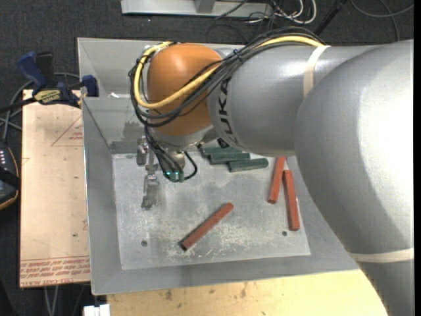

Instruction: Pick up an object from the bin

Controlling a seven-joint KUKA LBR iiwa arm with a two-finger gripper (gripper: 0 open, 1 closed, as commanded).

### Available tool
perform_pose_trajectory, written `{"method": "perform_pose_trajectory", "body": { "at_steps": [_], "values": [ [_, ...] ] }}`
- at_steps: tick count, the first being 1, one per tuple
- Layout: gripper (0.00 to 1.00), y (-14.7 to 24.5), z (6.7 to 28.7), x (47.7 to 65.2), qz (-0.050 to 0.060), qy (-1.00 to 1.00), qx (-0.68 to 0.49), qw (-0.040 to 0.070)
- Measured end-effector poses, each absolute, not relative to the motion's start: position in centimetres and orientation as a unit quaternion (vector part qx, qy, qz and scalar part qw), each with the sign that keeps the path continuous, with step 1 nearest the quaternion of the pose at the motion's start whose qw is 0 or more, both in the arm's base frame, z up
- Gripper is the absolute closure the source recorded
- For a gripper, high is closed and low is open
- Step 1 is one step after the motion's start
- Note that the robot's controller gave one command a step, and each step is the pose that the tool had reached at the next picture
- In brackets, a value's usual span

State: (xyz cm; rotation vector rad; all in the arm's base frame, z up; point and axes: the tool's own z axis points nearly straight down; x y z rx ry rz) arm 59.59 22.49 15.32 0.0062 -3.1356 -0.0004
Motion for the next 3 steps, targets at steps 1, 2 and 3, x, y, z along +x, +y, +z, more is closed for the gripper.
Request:
{"method": "perform_pose_trajectory", "body": {
  "at_steps": [1, 2, 3],
  "values": [
    [0.00, 18.2, 8.6, 51.6, 0.001, -0.998, 0.057, 0.006],
    [0.00, 11.5, 6.9, 50.2, 0.001, -0.997, 0.073, -0.001],
    [1.00, 11.9, 7.0, 50.2, -0.001, -0.997, 0.076, 0.000]
  ]
}}
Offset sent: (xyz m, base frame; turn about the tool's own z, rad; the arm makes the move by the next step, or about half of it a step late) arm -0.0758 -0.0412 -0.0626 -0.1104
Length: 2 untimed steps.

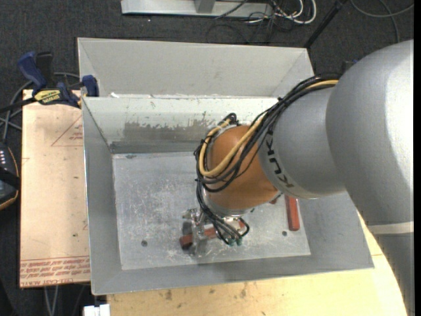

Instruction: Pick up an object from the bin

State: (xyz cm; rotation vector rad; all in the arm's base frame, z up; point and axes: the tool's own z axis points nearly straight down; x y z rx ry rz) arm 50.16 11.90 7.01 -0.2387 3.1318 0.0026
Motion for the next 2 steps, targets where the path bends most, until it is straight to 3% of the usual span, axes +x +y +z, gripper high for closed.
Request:
{"method": "perform_pose_trajectory", "body": {
  "at_steps": [1, 2],
  "values": [
    [1.00, 10.36, 24.48, 51.96, 0.001, 0.997, -0.081, 0.006],
    [0.00, 10.36, 24.01, 51.80, 0.001, 0.997, -0.081, 0.001]
  ]
}}
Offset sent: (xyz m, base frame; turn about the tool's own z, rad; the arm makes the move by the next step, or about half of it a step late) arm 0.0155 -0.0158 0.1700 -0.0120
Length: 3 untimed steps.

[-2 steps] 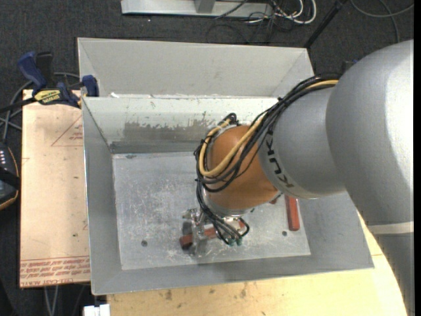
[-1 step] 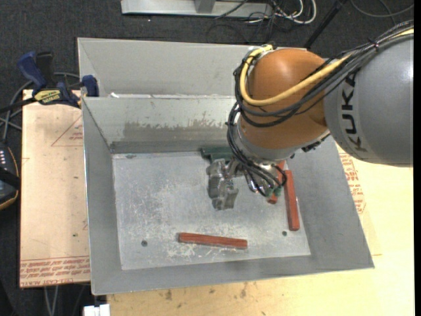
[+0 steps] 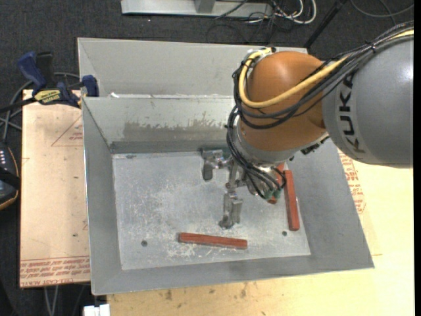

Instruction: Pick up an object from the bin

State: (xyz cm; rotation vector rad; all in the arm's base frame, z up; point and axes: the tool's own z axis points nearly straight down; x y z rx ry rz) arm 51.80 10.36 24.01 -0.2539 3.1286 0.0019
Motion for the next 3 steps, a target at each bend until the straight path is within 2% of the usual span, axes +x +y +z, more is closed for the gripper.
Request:
{"method": "perform_pose_trajectory", "body": {
  "at_steps": [1, 2, 3],
  "values": [
    [0.00, 6.9, 13.1, 48.4, 0.000, 0.992, -0.128, -0.005],
    [0.00, 5.4, 6.7, 50.8, 0.000, 0.996, -0.085, -0.002],
    [1.00, 5.5, 7.1, 50.9, 0.001, 0.996, -0.085, 0.001]
  ]
}}
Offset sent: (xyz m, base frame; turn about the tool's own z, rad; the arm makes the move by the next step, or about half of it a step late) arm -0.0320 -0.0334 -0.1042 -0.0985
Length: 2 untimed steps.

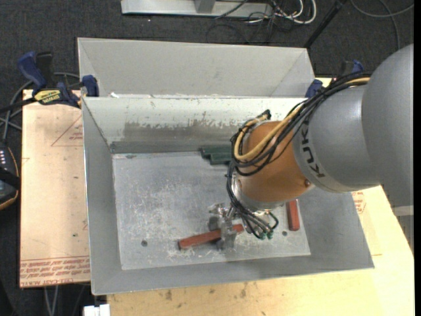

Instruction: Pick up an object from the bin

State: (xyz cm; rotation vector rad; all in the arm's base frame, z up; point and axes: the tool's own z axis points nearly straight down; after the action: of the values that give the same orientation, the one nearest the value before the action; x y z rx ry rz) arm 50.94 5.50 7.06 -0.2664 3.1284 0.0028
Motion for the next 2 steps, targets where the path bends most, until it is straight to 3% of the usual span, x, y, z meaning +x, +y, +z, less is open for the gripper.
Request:
{"method": "perform_pose_trajectory", "body": {
  "at_steps": [1, 2],
  "values": [
    [1.00, -0.12, 18.45, 52.18, -0.001, 0.998, -0.060, 0.005],
    [0.00, 0.14, 17.99, 51.99, 0.000, 0.998, -0.062, 0.001]
  ]
}}
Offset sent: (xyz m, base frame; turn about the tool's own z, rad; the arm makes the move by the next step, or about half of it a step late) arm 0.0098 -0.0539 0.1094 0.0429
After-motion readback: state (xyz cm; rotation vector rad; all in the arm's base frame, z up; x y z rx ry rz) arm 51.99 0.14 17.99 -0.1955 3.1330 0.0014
